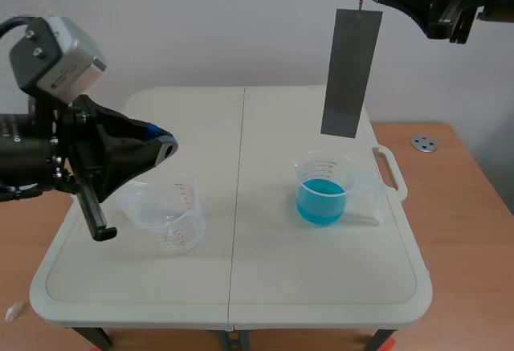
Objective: Hold the metal plate by the orange handle, dip it into the blue solution, take it out and point at it, then put the plate back in the beaker on the left.
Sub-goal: 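Move the plate over the blue solution, then point at the plate with the left hand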
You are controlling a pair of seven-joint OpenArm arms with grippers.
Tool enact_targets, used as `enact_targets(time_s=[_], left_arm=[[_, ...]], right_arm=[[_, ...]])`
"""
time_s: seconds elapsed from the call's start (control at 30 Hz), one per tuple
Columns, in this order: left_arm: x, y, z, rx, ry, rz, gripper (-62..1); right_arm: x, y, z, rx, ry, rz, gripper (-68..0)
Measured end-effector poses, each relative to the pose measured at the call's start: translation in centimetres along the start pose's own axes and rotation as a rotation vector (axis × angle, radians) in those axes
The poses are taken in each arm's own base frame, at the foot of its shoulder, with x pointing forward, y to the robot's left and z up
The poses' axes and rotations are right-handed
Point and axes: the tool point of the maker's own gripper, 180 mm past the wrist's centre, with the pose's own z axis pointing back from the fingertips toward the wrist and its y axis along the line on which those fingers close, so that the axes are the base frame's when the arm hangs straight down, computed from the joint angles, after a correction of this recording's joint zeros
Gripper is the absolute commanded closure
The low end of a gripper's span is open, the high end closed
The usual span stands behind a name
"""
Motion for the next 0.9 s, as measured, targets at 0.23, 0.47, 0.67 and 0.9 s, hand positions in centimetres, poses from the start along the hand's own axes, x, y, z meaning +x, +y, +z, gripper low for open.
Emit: enact_targets(time_s=[0.23, 0.47, 0.67, 0.9], left_arm=[[1.4, -1.0, -4.0, -0.057, -0.034, -0.025, -2.6], [1.0, -1.6, -8.0, -0.073, -0.034, -0.031, -2.6], [1.7, -1.2, -10.6, -0.049, -0.056, -0.008, -2.6], [1.7, -1.4, -12.6, -0.033, -0.049, -0.032, -2.6]], right_arm=[[-0.3, -0.1, 0.0, -0.004, 0.007, -0.006, -1.3], [-0.4, -0.1, 0.0, -0.004, 0.007, -0.007, -1.3], [-0.4, -0.1, 0.0, -0.004, 0.007, -0.007, -1.3], [-0.5, -0.1, 0.0, -0.004, 0.012, -0.002, -1.3]])
